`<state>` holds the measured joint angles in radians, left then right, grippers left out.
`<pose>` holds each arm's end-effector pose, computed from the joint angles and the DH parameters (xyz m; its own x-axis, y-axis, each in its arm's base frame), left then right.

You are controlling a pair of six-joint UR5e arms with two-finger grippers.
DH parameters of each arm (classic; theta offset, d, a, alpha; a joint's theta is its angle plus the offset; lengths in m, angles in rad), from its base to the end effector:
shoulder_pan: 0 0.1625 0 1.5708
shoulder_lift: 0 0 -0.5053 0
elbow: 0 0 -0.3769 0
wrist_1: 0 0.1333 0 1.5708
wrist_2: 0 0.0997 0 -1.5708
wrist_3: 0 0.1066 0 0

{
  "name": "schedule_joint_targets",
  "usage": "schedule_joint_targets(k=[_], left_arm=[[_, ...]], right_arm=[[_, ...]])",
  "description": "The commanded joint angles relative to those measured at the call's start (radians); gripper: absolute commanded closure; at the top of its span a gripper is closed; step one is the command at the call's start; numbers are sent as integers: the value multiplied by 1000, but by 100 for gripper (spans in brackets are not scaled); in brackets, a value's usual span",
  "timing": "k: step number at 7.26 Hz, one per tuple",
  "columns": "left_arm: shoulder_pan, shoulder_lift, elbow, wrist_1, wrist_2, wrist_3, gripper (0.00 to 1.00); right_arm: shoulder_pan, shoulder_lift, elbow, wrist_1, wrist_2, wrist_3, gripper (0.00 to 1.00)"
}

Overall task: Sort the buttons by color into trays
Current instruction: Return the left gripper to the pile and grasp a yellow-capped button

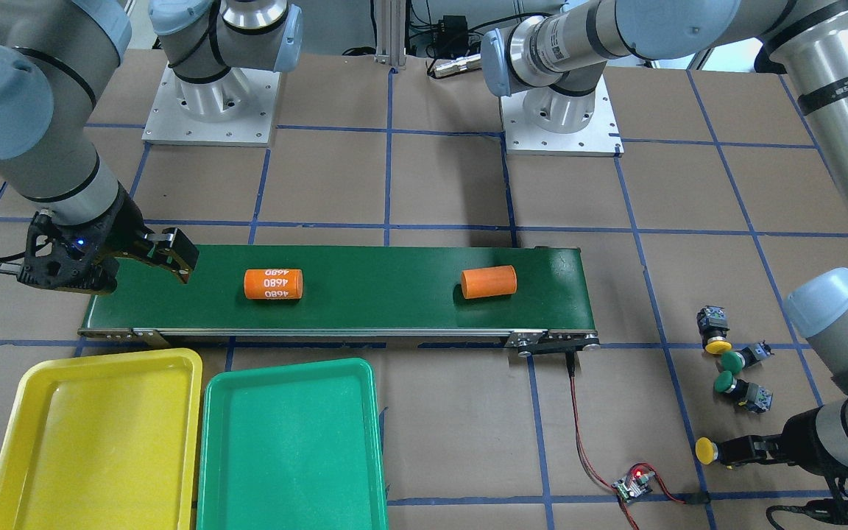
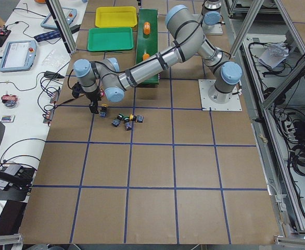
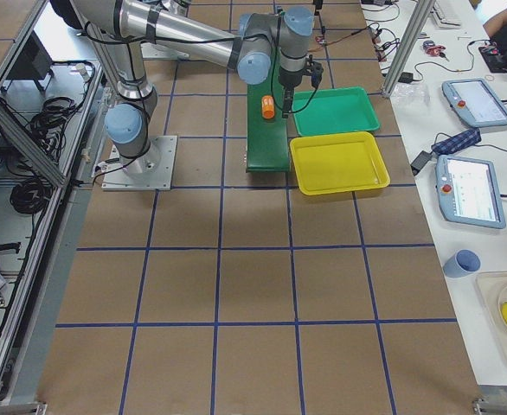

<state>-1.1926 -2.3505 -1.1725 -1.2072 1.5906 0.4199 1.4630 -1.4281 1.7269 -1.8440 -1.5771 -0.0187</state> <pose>0.1745 -0.7946 0.2732 -0.9991 0.0420 -0.0108 0.0417 0.9988 0.0243 0.0749 -0.5402 0.4426 -0.9960 0.0888 0.0058 0.0889 0.9957 0.0257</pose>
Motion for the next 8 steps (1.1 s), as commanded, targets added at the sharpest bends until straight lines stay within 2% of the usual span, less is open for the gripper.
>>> schedule_joint_targets(k=[1,3,4,5,6,7,8], left_arm=[[21,-36,11,-9,-67,34,0],[19,-38,77,-111,-73,8,0],[19,-55,65,-148,-90,-45,0],[21,-82,50,-137,-101,-67,0],[22,-91,39,-135,-100,-64,0],[21,-96,43,-134,-101,-53,4],[15,-90,44,-135,-103,-40,56]], right_arm=[[0,24,0,-1,0,3,0],[0,11,-22,2,-3,11,0],[-4,-11,-35,15,-7,11,0],[0,-47,-36,17,-4,11,0],[0,-87,-36,66,-4,11,0],[3,-118,-24,93,-1,11,0],[10,-121,-20,100,0,8,0]])
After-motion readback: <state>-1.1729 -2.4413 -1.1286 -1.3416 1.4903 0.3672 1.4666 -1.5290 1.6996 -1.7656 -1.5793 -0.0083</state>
